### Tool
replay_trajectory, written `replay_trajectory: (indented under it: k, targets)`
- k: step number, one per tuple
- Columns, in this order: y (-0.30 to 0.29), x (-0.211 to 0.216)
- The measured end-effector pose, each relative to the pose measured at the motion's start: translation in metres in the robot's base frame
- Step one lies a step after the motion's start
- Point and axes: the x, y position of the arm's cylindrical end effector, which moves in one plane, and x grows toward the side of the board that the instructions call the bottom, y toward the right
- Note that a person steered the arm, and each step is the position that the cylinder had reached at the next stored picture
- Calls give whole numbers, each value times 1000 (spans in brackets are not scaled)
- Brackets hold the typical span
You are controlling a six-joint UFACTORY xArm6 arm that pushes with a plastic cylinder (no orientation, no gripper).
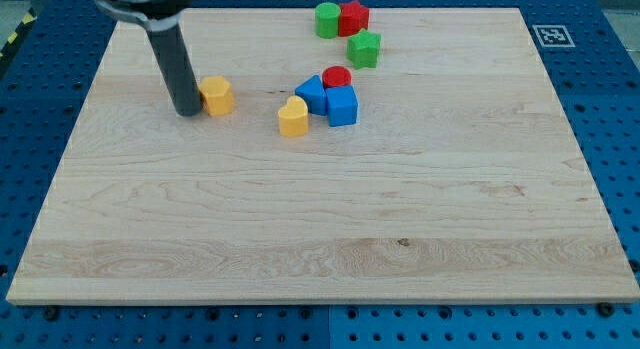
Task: Move yellow hexagon towards top left
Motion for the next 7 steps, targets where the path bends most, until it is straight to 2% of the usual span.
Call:
replay_trajectory:
  k: [1, 2, 3, 4, 5, 6, 7]
  targets:
    - [8, 20]
    - [41, 27]
    - [63, 13]
    - [24, -18]
    - [17, -34]
    - [24, -2]
    - [-16, 5]
